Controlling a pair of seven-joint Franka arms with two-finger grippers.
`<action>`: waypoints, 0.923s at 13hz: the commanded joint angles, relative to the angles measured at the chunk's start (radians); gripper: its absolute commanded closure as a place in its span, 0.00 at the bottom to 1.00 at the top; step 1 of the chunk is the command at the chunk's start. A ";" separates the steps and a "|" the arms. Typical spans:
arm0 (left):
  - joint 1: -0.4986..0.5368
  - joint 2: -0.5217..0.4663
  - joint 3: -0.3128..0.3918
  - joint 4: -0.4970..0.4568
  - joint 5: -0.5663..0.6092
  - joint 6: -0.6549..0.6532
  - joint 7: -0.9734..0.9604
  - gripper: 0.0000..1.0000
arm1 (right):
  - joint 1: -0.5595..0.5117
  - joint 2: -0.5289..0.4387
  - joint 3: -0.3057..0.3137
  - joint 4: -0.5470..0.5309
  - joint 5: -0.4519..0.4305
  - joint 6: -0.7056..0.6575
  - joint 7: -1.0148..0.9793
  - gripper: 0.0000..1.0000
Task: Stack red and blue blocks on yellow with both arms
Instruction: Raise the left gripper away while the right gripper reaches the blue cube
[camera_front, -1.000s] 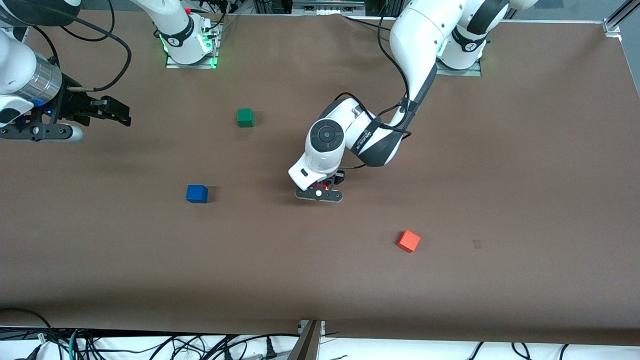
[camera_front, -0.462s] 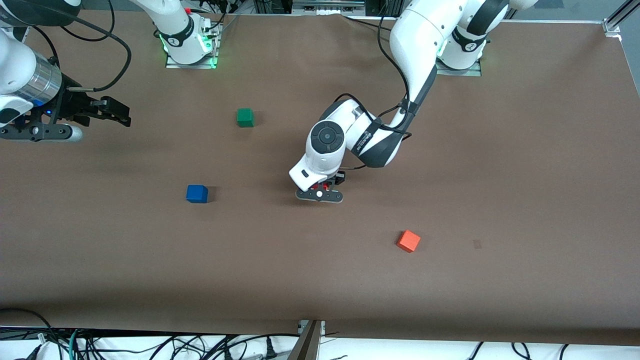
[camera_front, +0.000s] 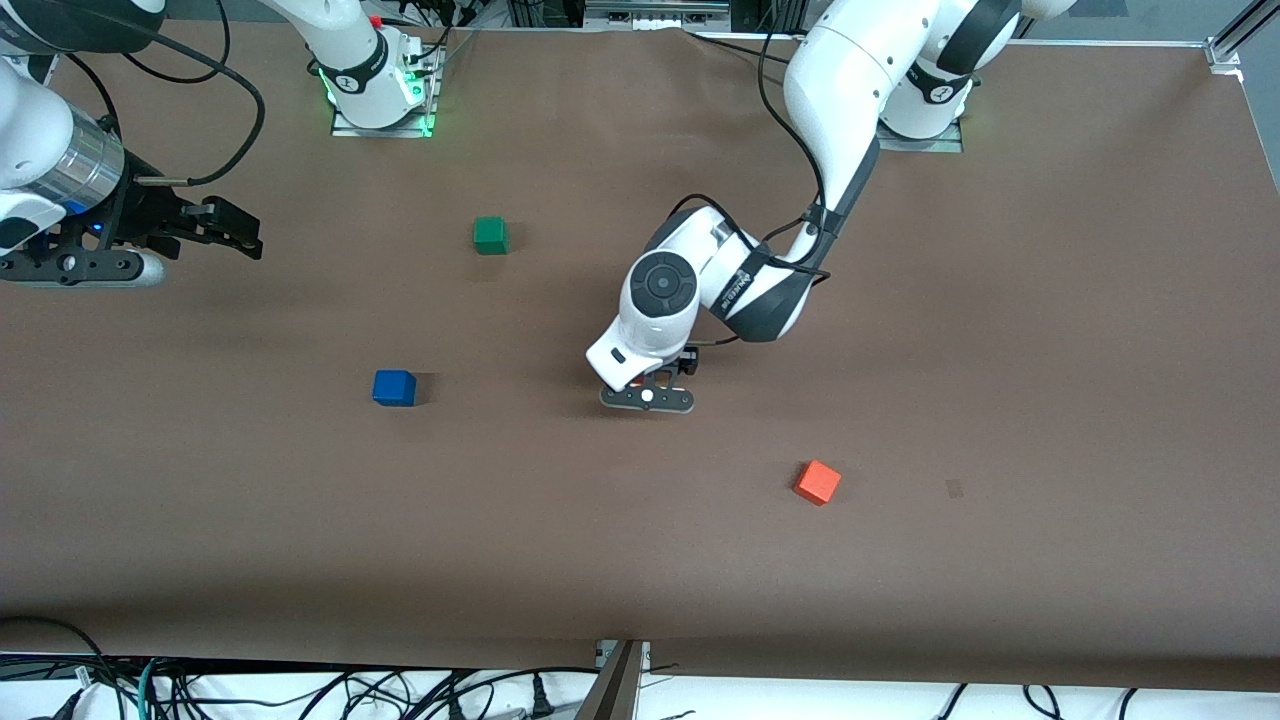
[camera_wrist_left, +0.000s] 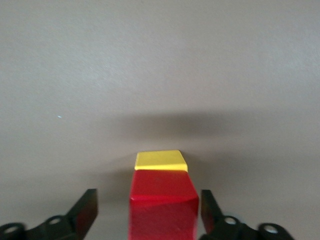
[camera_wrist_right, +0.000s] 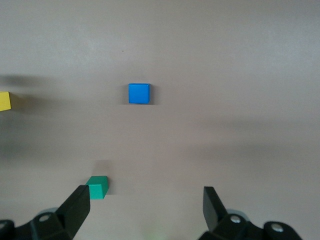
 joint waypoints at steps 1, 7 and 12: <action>0.024 0.006 -0.006 0.060 -0.018 -0.056 0.003 0.00 | 0.000 0.044 0.005 0.018 -0.005 0.000 -0.002 0.00; 0.173 -0.109 0.020 0.131 -0.007 -0.262 0.017 0.00 | 0.015 0.188 0.011 0.012 -0.059 0.058 -0.055 0.00; 0.302 -0.193 0.029 0.130 -0.004 -0.325 0.017 0.00 | 0.028 0.287 0.011 -0.073 -0.011 0.271 -0.053 0.00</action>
